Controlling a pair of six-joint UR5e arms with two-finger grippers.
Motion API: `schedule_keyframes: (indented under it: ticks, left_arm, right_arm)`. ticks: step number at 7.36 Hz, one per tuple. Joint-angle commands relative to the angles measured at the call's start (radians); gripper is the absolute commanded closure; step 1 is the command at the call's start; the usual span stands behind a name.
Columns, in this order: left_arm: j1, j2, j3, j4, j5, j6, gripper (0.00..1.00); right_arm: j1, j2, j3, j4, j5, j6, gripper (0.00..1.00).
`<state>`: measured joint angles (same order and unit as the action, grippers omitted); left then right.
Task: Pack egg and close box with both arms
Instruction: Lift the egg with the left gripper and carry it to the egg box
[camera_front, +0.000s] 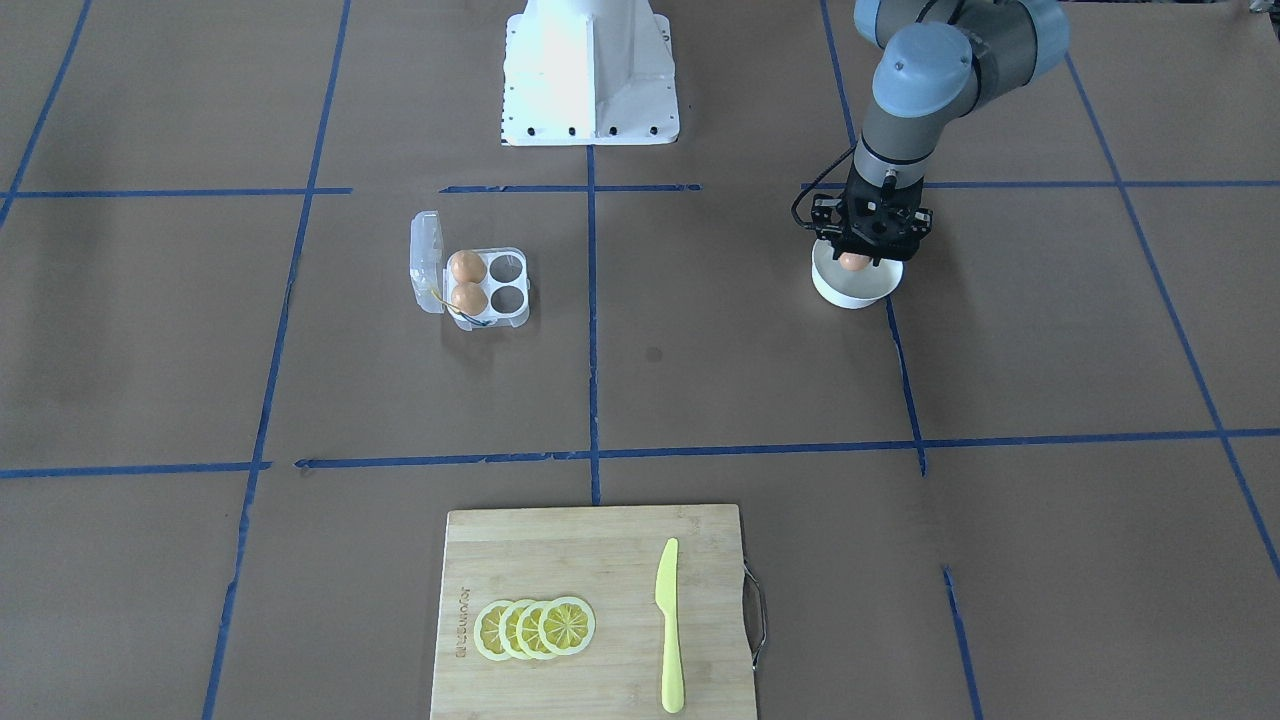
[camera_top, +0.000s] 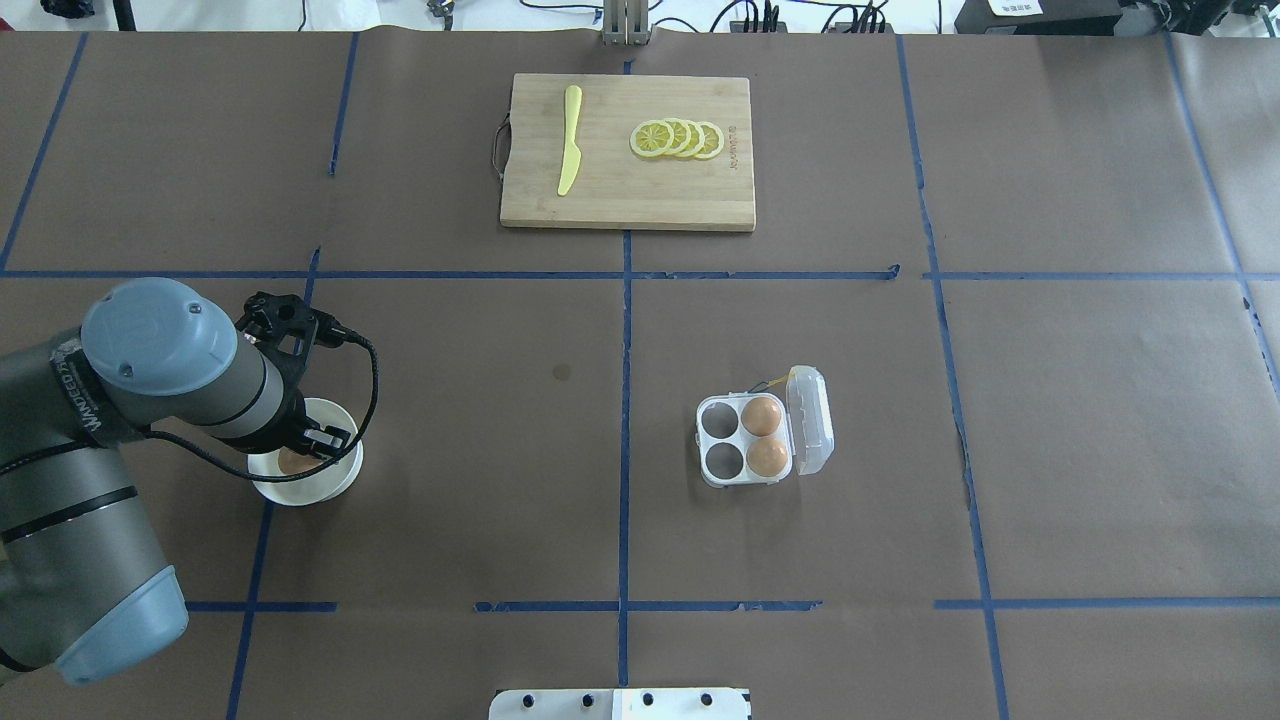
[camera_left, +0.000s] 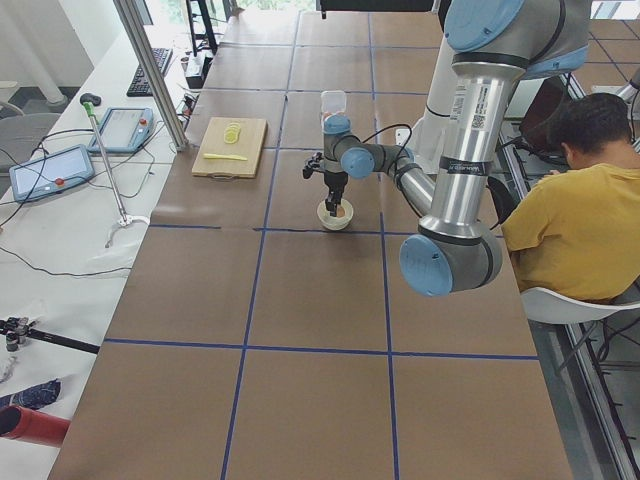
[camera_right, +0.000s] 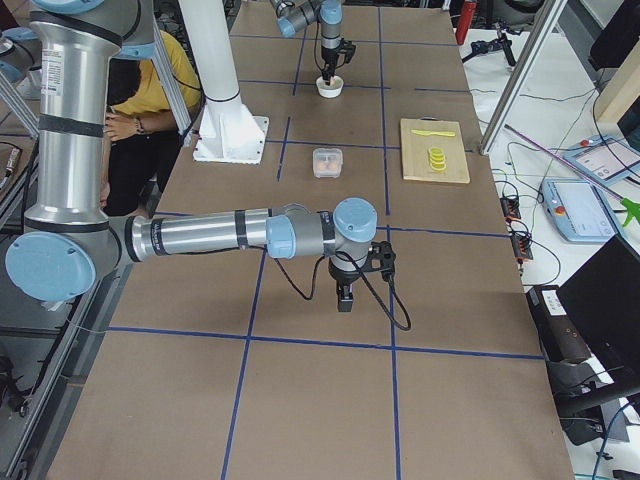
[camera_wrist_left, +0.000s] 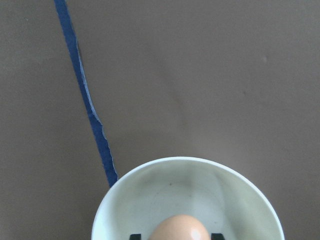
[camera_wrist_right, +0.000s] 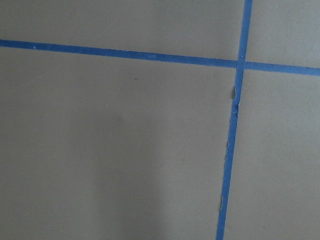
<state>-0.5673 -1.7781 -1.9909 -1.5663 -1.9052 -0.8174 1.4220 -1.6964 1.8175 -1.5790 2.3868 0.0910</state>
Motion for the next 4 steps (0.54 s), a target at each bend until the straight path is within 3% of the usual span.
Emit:
schedule_keyframes:
  ticks: [1, 4]
  left_arm:
    - [-0.006, -0.044, -0.019, 0.002, -0.032, -0.003, 1.0]
    - [0.001, -0.125, -0.002, 0.002, -0.073, -0.006, 1.0]
  right_arm:
    - [0.0, 0.0, 0.002, 0.001, 0.006, -0.002, 0.0]
    - [0.0, 0.0, 0.002, 0.001, 0.008, -0.004, 0.0]
